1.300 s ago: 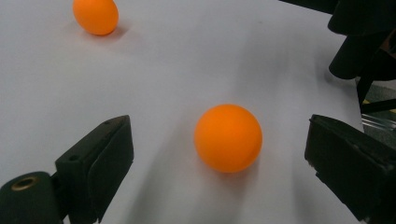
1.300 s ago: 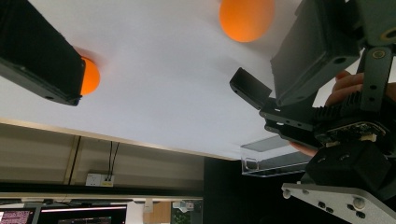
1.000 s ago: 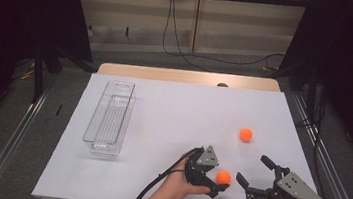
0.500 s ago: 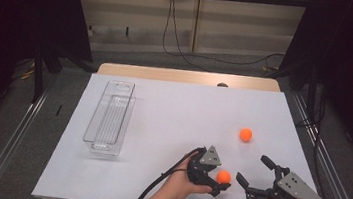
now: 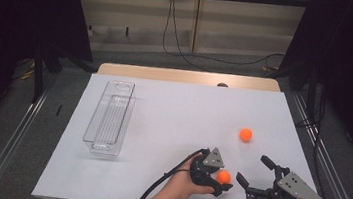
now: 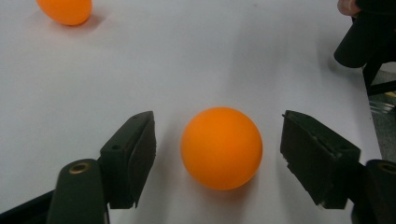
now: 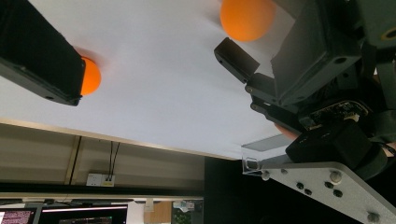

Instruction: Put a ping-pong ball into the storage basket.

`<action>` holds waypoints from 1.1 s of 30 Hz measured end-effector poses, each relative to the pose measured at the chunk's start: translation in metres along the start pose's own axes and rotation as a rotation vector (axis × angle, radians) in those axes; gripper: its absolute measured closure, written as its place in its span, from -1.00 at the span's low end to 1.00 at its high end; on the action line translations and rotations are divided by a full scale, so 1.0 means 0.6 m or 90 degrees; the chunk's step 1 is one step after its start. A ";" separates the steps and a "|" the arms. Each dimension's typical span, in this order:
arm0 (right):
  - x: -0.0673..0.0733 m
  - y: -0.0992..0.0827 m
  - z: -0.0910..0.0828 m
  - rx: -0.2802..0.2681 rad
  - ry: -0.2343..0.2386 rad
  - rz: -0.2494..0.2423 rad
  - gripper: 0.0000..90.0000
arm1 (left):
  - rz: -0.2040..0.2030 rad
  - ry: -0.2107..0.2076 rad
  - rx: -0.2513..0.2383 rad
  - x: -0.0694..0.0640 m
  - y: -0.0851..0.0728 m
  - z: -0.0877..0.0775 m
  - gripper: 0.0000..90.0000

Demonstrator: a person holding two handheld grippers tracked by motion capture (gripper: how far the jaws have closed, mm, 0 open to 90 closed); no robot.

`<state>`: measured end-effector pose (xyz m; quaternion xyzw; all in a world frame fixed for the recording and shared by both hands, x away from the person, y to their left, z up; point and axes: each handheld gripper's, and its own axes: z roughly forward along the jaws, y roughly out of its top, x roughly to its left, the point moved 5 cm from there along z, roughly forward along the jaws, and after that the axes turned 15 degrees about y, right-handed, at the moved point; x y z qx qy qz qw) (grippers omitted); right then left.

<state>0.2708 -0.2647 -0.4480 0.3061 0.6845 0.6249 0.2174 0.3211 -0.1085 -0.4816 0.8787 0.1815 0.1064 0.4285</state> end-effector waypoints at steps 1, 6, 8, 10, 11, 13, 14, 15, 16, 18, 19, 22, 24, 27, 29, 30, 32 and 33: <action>0.000 0.000 0.000 0.000 0.000 -0.001 -0.95 | -0.002 -0.003 -0.001 -0.001 0.000 0.001 -0.36; -0.001 0.000 0.000 0.000 0.000 -0.001 -0.95 | 0.000 -0.010 0.007 -0.001 0.000 0.003 -0.27; -0.001 0.000 0.000 0.000 0.000 -0.001 -0.95 | 0.003 -0.013 0.010 -0.002 -0.001 0.004 -0.25; -0.001 0.000 0.000 0.000 0.000 -0.002 -0.95 | 0.002 -0.016 0.010 -0.003 -0.002 0.006 -0.21; -0.001 0.000 0.000 0.000 0.000 -0.001 -0.95 | 0.008 -0.017 0.014 -0.003 -0.002 0.006 -0.20; -0.001 0.000 0.000 0.000 -0.001 -0.001 -0.95 | 0.007 -0.017 0.016 -0.004 -0.003 0.007 -0.18; -0.001 0.000 0.000 0.000 0.000 0.000 -0.95 | 0.011 -0.016 0.019 -0.003 -0.004 0.008 -0.17; -0.001 0.000 0.000 0.000 0.000 -0.001 -0.95 | 0.008 -0.016 0.019 -0.004 -0.004 0.008 -0.15; -0.001 0.000 0.000 -0.001 0.000 -0.001 -0.95 | 0.010 -0.014 0.018 -0.004 -0.004 0.009 -0.13; -0.001 0.000 0.000 0.000 0.000 -0.001 -0.95 | 0.014 -0.014 0.025 -0.003 -0.005 0.009 -0.11; -0.001 0.000 0.000 0.000 0.000 -0.001 -0.95 | 0.013 -0.014 0.025 -0.003 -0.006 0.010 -0.10; -0.001 0.000 0.000 0.000 0.000 -0.001 -0.95 | 0.014 -0.014 0.026 -0.002 -0.006 0.011 -0.08; -0.001 0.000 0.000 0.000 0.000 -0.001 -0.95 | 0.013 -0.013 0.025 -0.002 -0.006 0.011 -0.05; -0.001 0.000 0.000 0.000 -0.001 0.000 -0.95 | 0.014 -0.014 0.024 -0.003 -0.005 0.011 -0.02; -0.001 0.000 0.000 0.000 0.000 0.000 -0.95 | 0.012 -0.011 0.024 -0.004 -0.005 0.012 -0.01; -0.001 0.000 0.000 0.000 0.000 -0.001 -0.95 | 0.014 -0.011 0.024 -0.003 -0.005 0.011 0.01; -0.001 0.000 0.000 0.000 -0.001 0.000 -0.95 | 0.002 -0.010 0.022 -0.003 -0.004 0.011 0.06; -0.001 0.000 0.000 0.000 0.000 0.000 -0.95 | 0.003 -0.012 0.023 -0.003 -0.004 0.010 0.08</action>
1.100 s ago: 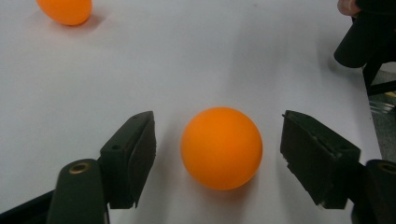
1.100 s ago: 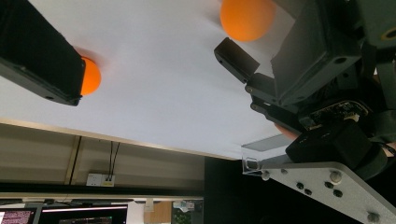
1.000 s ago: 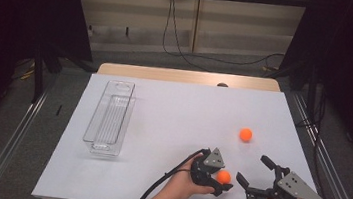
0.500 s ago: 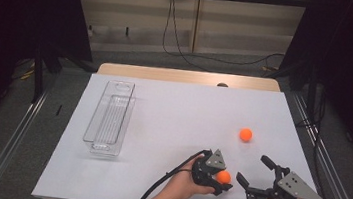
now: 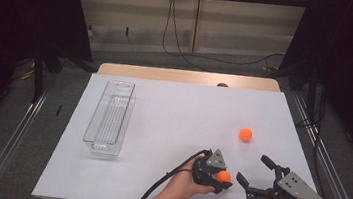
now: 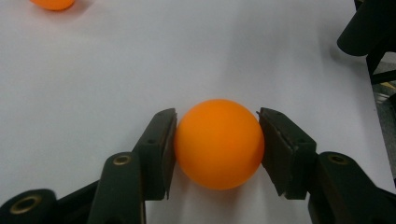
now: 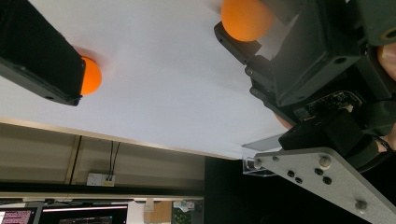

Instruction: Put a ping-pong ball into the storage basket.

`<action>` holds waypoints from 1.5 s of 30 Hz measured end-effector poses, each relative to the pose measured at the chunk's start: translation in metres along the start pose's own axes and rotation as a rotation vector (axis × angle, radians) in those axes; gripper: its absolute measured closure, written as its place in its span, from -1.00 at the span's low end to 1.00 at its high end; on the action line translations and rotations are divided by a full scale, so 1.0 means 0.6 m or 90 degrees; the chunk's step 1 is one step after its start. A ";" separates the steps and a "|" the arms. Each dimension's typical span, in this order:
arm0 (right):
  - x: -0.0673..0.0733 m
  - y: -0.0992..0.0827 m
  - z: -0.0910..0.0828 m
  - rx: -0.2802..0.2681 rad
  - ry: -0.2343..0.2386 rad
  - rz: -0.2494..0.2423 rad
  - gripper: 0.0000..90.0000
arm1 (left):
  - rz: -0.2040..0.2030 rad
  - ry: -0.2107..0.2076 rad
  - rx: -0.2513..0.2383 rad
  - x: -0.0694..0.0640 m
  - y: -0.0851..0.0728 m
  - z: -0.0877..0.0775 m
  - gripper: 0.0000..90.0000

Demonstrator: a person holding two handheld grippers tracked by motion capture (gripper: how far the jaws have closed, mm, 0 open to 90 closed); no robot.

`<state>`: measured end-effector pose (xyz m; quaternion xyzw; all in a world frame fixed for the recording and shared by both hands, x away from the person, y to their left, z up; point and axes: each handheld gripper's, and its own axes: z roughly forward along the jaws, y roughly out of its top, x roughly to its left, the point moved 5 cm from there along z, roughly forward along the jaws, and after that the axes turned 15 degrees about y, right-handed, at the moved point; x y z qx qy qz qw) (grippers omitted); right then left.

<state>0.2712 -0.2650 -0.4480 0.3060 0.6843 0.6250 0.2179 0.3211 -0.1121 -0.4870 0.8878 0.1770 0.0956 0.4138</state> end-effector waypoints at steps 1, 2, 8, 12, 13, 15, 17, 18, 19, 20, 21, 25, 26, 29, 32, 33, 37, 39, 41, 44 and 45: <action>0.000 0.000 0.000 0.000 0.000 0.000 -0.95 | -0.001 -0.002 -0.002 0.000 0.000 0.000 0.10; 0.000 0.000 0.000 0.000 0.000 0.000 -0.95 | -0.002 -0.001 -0.002 0.000 0.000 0.000 0.11; 0.000 0.000 -0.001 0.000 -0.001 -0.001 -0.95 | -0.013 -0.006 0.001 -0.001 0.001 -0.002 0.13; -0.001 0.000 -0.001 0.000 -0.001 -0.002 -0.95 | -0.021 -0.005 0.003 0.001 0.002 -0.007 0.13; -0.001 0.000 -0.001 0.000 -0.001 -0.002 -0.95 | -0.023 -0.007 0.002 0.001 0.002 -0.008 0.13; 0.000 0.000 -0.001 0.000 0.000 -0.002 -0.95 | -0.027 -0.007 0.004 0.002 0.002 -0.011 0.13; 0.000 0.000 -0.001 0.000 0.000 -0.002 -0.95 | -0.027 -0.008 0.006 0.005 0.003 -0.015 0.13; 0.000 0.000 -0.001 0.000 0.000 -0.003 -0.95 | -0.033 -0.007 0.005 0.005 0.003 -0.017 0.13; 0.000 0.000 -0.001 0.000 0.000 -0.002 -0.95 | -0.035 -0.008 0.004 0.006 0.004 -0.018 0.13; 0.000 0.000 -0.001 0.000 0.000 -0.002 -0.95 | -0.037 -0.009 0.006 0.007 0.004 -0.020 0.13; -0.001 0.001 -0.001 0.000 0.000 -0.003 -0.95 | -0.036 -0.010 0.010 0.008 0.003 -0.022 0.13; -0.001 0.001 -0.001 -0.001 -0.001 -0.001 -0.95 | -0.050 -0.011 0.008 0.011 0.004 -0.027 0.13; -0.002 0.001 -0.001 -0.001 -0.002 -0.002 -0.95 | -0.051 -0.011 0.008 0.012 0.004 -0.028 0.13; -0.001 0.001 -0.001 0.000 -0.002 -0.002 -0.95 | -0.054 -0.009 0.007 0.015 0.004 -0.033 0.13; -0.002 0.000 0.000 0.002 -0.002 -0.002 -0.95 | -0.055 -0.008 0.005 0.019 0.004 -0.038 0.13; -0.002 0.000 0.001 0.004 -0.002 -0.004 -0.95 | -0.057 -0.008 0.005 0.020 0.004 -0.040 0.13; -0.002 0.000 0.001 0.004 -0.003 -0.004 -0.95 | -0.063 -0.006 0.005 0.025 0.004 -0.046 0.13; -0.002 0.000 0.001 0.004 -0.002 -0.003 -0.95 | -0.065 -0.003 0.004 0.028 0.004 -0.049 0.13; -0.002 -0.001 0.001 0.005 -0.002 -0.003 -0.95 | -0.066 0.001 0.002 0.031 0.004 -0.052 0.13; -0.002 -0.001 0.002 0.005 -0.002 -0.002 -0.95 | -0.069 -0.001 0.003 0.034 0.003 -0.055 0.13; -0.002 -0.001 0.002 0.005 -0.003 -0.002 -0.95 | -0.072 -0.001 0.007 0.035 0.003 -0.056 0.13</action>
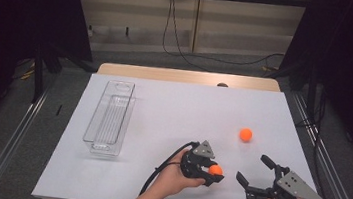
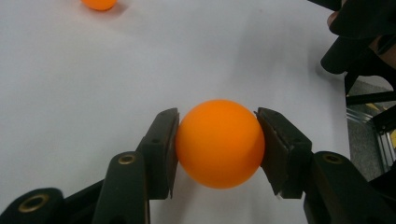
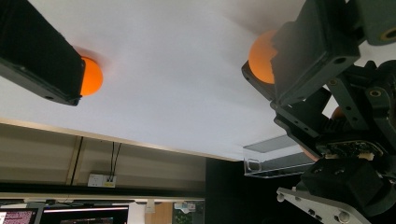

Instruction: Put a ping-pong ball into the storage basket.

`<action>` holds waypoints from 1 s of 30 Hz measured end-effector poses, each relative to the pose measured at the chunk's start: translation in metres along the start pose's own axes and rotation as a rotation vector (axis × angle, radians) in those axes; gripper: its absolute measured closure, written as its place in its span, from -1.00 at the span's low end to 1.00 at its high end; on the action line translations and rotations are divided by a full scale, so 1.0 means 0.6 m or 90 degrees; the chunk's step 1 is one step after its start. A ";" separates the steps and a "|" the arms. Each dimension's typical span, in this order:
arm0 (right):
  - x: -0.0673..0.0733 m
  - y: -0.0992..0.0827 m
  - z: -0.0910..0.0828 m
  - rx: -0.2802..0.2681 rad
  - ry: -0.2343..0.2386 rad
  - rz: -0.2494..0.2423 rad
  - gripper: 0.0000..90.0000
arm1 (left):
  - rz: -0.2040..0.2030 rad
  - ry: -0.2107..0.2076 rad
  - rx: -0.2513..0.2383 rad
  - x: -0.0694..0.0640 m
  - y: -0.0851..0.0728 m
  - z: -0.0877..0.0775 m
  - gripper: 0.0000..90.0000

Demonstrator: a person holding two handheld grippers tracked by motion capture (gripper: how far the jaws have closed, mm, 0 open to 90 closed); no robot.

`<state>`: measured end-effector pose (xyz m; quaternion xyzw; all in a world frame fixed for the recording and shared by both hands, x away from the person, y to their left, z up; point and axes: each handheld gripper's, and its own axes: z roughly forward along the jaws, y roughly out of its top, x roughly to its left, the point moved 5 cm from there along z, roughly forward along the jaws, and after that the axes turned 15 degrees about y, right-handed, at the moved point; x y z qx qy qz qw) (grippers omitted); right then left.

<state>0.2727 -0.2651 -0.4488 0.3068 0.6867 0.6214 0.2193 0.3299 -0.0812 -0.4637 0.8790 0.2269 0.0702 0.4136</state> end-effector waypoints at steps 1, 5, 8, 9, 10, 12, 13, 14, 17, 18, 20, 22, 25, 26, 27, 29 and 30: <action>0.000 0.000 0.000 0.000 0.000 0.000 -0.95 | -0.003 0.000 -0.002 0.000 0.000 -0.001 0.13; 0.000 0.000 0.000 0.000 0.000 0.000 -0.95 | -0.008 0.004 -0.003 0.006 0.000 -0.005 0.12; 0.000 0.000 0.000 0.000 0.000 -0.001 -0.95 | -0.011 0.005 -0.006 0.010 0.000 -0.008 0.12; 0.000 0.000 0.000 0.000 0.000 -0.001 -0.95 | -0.013 0.006 -0.005 0.011 0.000 -0.010 0.12; 0.000 0.000 0.000 0.000 0.000 -0.001 -0.95 | -0.014 0.007 -0.003 0.013 0.000 -0.011 0.12; 0.000 0.000 0.000 0.001 0.000 -0.001 -0.95 | -0.019 0.007 -0.006 0.015 0.000 -0.013 0.12; 0.001 0.000 0.000 0.000 0.000 -0.001 -0.95 | -0.020 0.008 -0.004 0.016 -0.001 -0.014 0.12; 0.000 0.000 0.000 0.001 0.000 -0.001 -0.95 | -0.022 0.006 -0.004 0.017 -0.001 -0.015 0.12; 0.000 0.000 0.000 0.000 -0.001 -0.001 -0.95 | -0.030 0.008 -0.005 0.021 -0.001 -0.018 0.12; 0.000 0.000 0.000 0.000 0.000 -0.001 -0.95 | -0.032 0.007 -0.004 0.021 -0.002 -0.019 0.13; 0.000 0.000 0.000 0.001 -0.001 -0.001 -0.95 | -0.033 0.008 -0.001 0.022 -0.003 -0.020 0.13; 0.001 0.000 0.000 0.001 0.000 -0.001 -0.95 | -0.034 0.009 0.000 0.023 -0.004 -0.021 0.13; 0.001 0.000 0.000 0.000 0.000 -0.001 -0.95 | -0.033 0.010 0.003 0.025 -0.005 -0.023 0.13; 0.001 0.000 0.000 0.000 0.000 0.000 -0.95 | -0.032 0.014 0.005 0.027 -0.005 -0.024 0.13; 0.001 0.000 0.000 0.001 0.000 -0.001 -0.95 | -0.033 0.011 0.003 0.028 -0.006 -0.025 0.13; 0.001 0.000 0.000 0.000 0.000 0.000 -0.95 | -0.038 0.011 0.003 0.030 -0.006 -0.027 0.13; 0.001 0.000 0.000 0.000 0.000 0.000 -0.95 | -0.038 0.013 0.002 0.032 -0.006 -0.028 0.13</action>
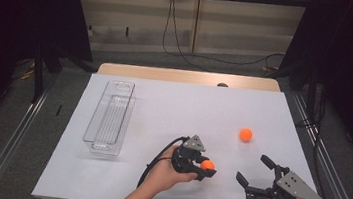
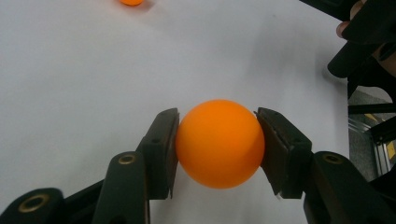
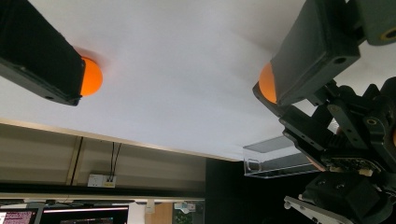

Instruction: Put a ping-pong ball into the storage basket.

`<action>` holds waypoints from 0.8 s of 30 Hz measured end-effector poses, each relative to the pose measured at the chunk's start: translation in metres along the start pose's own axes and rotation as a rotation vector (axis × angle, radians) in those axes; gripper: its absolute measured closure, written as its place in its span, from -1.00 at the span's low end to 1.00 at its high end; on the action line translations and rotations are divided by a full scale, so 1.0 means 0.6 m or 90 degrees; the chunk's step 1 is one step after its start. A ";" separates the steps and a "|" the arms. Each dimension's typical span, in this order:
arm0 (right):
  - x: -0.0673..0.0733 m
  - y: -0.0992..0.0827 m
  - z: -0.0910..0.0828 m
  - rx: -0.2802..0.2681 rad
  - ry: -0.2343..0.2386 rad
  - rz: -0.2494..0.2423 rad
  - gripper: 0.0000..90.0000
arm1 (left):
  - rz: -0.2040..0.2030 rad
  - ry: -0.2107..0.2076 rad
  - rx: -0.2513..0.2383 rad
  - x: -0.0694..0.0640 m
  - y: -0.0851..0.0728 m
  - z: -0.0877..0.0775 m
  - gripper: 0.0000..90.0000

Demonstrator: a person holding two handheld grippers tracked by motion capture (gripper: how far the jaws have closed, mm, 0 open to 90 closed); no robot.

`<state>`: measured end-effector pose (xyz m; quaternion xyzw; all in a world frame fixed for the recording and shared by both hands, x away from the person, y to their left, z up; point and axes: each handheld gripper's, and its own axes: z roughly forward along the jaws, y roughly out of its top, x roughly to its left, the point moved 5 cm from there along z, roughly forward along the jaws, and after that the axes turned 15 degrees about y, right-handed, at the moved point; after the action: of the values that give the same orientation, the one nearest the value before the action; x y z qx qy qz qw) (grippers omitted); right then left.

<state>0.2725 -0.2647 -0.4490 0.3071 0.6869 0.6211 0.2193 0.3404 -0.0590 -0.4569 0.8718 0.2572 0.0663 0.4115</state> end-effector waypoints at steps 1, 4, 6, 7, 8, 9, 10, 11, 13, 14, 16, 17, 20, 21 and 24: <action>0.000 0.000 0.000 0.000 0.000 0.000 -0.95 | 0.000 0.002 -0.001 0.001 0.000 -0.001 0.13; 0.000 0.000 0.000 0.000 0.000 0.000 -0.95 | -0.002 0.003 0.000 0.005 0.000 -0.003 0.13; 0.000 0.000 0.000 0.000 0.000 0.000 -0.95 | -0.002 0.005 0.002 0.008 -0.001 -0.006 0.13; 0.000 0.000 0.000 0.001 -0.001 0.001 -0.95 | -0.003 0.005 0.001 0.009 -0.001 -0.007 0.13; 0.000 0.000 0.000 0.001 0.000 0.001 -0.95 | -0.004 0.006 0.001 0.011 -0.001 -0.008 0.13; 0.000 0.000 0.000 0.001 0.000 0.000 -0.95 | -0.005 0.006 0.001 0.012 -0.001 -0.009 0.13; 0.000 0.000 0.000 0.001 0.000 0.000 -0.95 | -0.007 0.007 0.003 0.014 -0.002 -0.010 0.13; 0.000 0.000 0.000 0.001 0.000 0.001 -0.95 | -0.009 0.009 0.002 0.016 -0.002 -0.011 0.13; 0.000 0.000 0.000 0.001 0.000 0.001 -0.95 | -0.015 0.010 0.000 0.018 -0.002 -0.013 0.13; 0.000 0.000 0.000 0.000 0.000 0.001 -0.95 | -0.013 0.011 0.001 0.020 -0.002 -0.014 0.13; 0.000 0.000 0.000 0.000 0.000 0.001 -0.95 | -0.019 0.009 -0.002 0.022 -0.001 -0.016 0.13; 0.000 0.000 0.000 0.000 0.000 0.001 -0.95 | -0.015 0.012 -0.001 0.024 -0.001 -0.017 0.13; 0.000 0.000 0.000 0.000 0.000 0.001 -0.95 | -0.020 0.014 0.000 0.028 -0.001 -0.020 0.13; 0.000 0.000 0.000 0.000 0.000 0.001 -0.95 | -0.018 0.015 0.000 0.030 -0.001 -0.021 0.13; 0.000 0.000 0.000 0.000 0.001 0.000 -0.95 | -0.026 0.017 -0.001 0.034 -0.002 -0.024 0.13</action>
<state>0.2724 -0.2646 -0.4488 0.3069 0.6870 0.6212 0.2189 0.3527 -0.0383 -0.4506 0.8652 0.2801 0.0700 0.4099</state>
